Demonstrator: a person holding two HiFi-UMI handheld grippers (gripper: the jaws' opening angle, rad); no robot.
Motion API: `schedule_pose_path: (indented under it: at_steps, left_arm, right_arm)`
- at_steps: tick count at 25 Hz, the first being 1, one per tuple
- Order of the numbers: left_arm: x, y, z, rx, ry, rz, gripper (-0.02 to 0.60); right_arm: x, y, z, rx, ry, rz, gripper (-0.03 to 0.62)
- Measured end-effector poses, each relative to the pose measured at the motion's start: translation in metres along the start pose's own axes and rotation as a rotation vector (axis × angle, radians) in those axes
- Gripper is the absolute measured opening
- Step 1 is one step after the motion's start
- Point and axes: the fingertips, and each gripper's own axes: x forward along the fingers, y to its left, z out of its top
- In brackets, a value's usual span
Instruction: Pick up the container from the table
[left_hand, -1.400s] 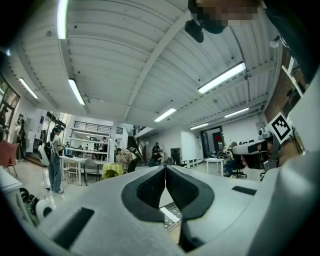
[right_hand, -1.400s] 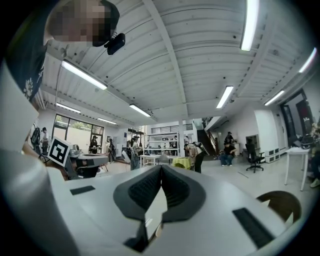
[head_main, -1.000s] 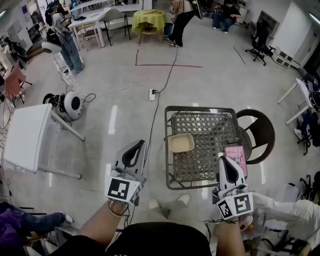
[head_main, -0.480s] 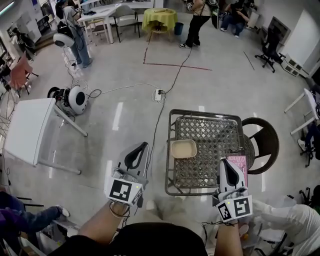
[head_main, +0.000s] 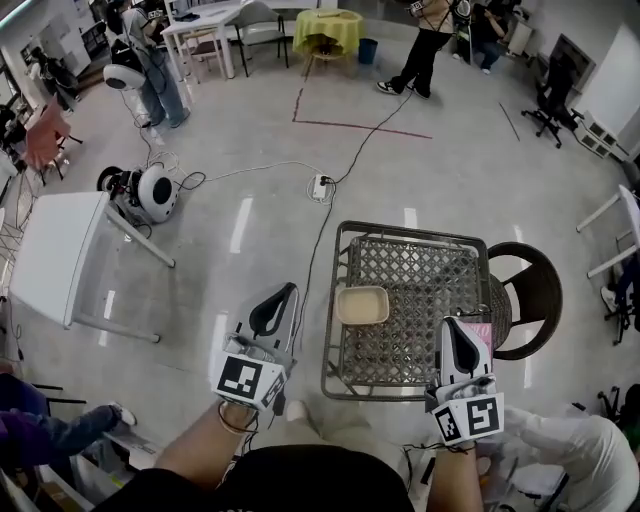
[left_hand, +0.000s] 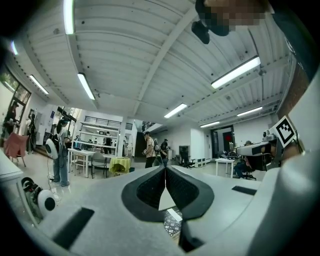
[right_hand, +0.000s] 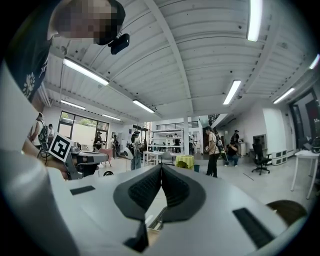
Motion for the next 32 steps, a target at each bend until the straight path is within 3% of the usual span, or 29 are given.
schedule_pose_path:
  at_steps: [9, 21, 32]
  left_arm:
    - [0.045, -0.012, -0.006, -0.004, 0.023, 0.027, 0.011]
    - [0.075, -0.015, -0.018, 0.036, 0.061, 0.131, 0.011]
    - [0.069, 0.001, -0.050, 0.003, 0.111, 0.138, 0.011]
  right_arm:
    - [0.025, -0.048, -0.007, 0.023, 0.011, 0.037, 0.011]
    - [0.060, -0.086, -0.024, 0.045, 0.028, 0.151, 0.011]
    - [0.082, -0.079, -0.050, 0.055, 0.075, 0.178, 0.011]
